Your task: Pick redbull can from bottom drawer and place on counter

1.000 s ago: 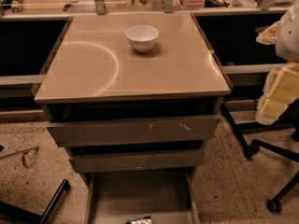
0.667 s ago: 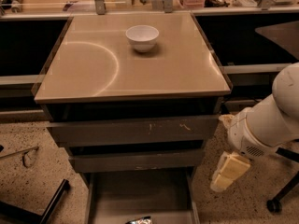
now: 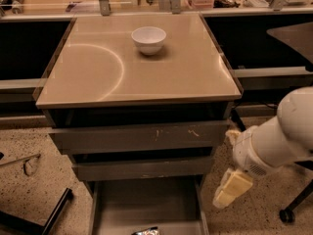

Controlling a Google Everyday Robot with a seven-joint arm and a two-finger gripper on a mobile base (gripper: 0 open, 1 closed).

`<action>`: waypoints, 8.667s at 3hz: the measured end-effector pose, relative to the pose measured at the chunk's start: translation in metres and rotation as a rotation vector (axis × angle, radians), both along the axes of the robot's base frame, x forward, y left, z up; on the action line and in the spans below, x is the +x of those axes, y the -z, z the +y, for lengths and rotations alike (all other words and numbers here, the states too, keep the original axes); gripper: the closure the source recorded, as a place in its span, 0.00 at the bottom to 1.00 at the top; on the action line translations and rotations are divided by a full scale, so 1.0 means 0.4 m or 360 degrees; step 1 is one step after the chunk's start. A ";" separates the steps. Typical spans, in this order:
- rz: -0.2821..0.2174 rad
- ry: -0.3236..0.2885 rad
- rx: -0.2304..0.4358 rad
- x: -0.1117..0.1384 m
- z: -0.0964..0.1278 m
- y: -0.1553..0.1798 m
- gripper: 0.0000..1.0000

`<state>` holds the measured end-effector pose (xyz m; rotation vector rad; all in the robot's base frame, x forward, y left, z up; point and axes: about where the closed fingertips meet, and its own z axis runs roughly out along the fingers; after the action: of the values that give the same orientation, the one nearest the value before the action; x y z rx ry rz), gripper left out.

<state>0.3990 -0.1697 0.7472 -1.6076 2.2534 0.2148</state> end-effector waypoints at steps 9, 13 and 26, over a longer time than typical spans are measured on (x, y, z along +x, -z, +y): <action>0.0217 0.0230 0.0397 -0.104 0.273 0.982 0.00; -0.0101 0.0478 0.0695 -0.015 0.309 1.249 0.00; -0.0013 -0.0020 0.0824 0.005 0.541 1.430 1.00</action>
Offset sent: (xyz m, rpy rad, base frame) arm -0.0046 0.0910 -0.2578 0.2662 0.0860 -0.1507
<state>0.4010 0.0466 0.1753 -1.3357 1.9616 0.7252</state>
